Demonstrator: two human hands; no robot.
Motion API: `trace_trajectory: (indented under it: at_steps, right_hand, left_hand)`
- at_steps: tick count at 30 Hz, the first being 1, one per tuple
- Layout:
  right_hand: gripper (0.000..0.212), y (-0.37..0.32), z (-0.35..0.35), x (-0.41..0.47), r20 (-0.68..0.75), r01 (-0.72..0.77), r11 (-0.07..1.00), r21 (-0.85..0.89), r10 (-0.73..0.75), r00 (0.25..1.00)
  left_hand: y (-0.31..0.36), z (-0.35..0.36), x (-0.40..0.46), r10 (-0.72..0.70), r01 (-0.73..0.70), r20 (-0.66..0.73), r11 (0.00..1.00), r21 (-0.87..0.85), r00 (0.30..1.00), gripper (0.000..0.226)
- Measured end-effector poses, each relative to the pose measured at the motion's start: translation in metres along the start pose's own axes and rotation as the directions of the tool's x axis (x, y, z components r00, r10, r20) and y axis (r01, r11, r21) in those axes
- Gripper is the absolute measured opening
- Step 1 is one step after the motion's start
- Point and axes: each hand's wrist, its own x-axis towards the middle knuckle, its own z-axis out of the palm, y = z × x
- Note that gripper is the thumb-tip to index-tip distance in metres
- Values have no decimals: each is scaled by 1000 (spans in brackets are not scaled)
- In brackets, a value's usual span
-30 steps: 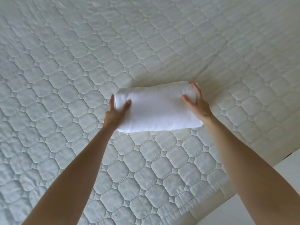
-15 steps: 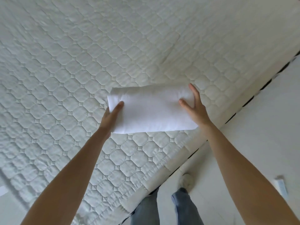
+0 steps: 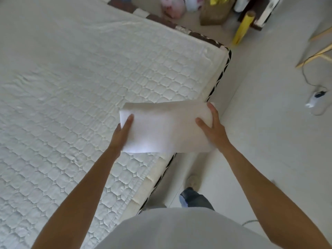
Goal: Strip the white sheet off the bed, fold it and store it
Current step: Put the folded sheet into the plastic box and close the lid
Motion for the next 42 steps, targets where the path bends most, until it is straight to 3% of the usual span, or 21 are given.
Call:
trace_trajectory:
  at_steps: [9,18,22,29,32,37,42]
  right_hand:
    - [62,-32,-173,118,-4,67,995,-73,-68,998]
    - [62,-75,-305,322,-5,106,988,-108,-107,994]
    - [67,-100,-357,407,16,85,993,-77,-84,996]
    - [64,-143,-442,580,127,122,987,-107,-108,986]
    - [61,-161,-466,656,167,129,986,-109,-109,980]
    - [62,-210,-498,782,303,177,973,-147,-126,945]
    - [68,-267,-486,900,479,309,937,-162,-199,855]
  left_hand:
    - [101,172,38,8,-9,-31,999,-49,999,80]
    - [234,325,179,-9,4,-66,997,-75,998,67]
    - [299,380,231,-21,16,-100,998,-54,995,78]
    - [391,484,335,-75,60,-195,995,-82,978,61]
    - [427,522,378,-82,53,-248,991,-121,965,64]
    - [483,576,444,-205,104,-343,952,-289,917,59]
    - [535,591,508,-316,120,-402,889,-442,859,54]
